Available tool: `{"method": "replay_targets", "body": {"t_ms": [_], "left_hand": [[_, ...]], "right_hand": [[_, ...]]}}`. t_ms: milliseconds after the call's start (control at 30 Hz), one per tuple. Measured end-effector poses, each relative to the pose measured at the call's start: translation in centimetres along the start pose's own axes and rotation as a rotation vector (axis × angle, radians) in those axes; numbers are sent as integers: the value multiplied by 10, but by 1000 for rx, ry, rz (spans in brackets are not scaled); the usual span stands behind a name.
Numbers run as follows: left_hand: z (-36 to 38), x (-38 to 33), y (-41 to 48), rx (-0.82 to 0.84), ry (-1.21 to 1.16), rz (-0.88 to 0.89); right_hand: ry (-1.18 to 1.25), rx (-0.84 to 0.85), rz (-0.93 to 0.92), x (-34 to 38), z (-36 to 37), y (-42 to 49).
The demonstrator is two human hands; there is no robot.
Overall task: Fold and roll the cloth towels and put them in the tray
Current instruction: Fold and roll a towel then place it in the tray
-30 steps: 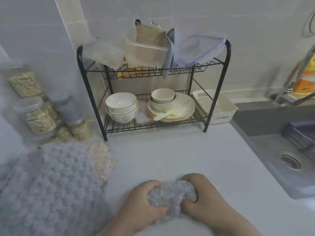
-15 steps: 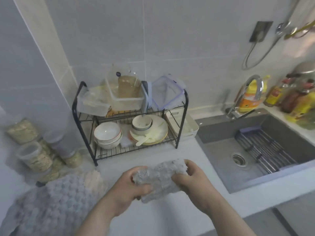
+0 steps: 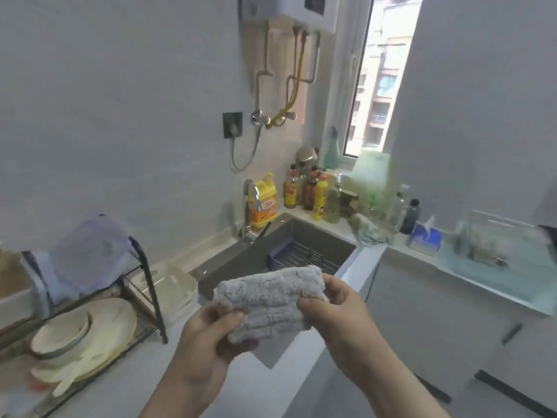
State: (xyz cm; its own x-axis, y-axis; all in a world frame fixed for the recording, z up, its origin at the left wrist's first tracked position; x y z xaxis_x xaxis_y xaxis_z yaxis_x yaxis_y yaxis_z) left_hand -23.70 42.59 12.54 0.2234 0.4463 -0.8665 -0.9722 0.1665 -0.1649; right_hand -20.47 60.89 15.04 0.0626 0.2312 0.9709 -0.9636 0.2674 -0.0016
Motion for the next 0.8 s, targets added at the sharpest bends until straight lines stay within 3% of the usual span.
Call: {"method": "replay_targets", "body": {"t_ms": [233,467,633,800], "left_hand": [[199,83,78,179,81,-97],[366,165,129,380,151,-290],[466,220,169,492,167,-284],[549,266,235,644,178,-283]], "right_hand": [[281,-354,-84,40,-191,53],[218,-497,21,83,-351,78],[145,-670,-31,114,-440,106],[103,-734,-19,123,-520,159]]}}
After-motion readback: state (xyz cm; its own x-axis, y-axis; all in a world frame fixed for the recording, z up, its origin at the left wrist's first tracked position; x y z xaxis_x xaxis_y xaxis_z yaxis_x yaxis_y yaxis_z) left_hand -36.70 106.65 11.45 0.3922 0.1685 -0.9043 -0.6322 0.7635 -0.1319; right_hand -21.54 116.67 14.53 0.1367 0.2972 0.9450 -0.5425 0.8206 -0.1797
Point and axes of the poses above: each hand's wrist, its own y-axis towards the middle knuckle, its own z-axis out of the palm, x = y × z, the point moved 5 cm from there along y, towards the middle knuckle, and after that the axes turned 7 degrees about -x, right-handed, at the moved point
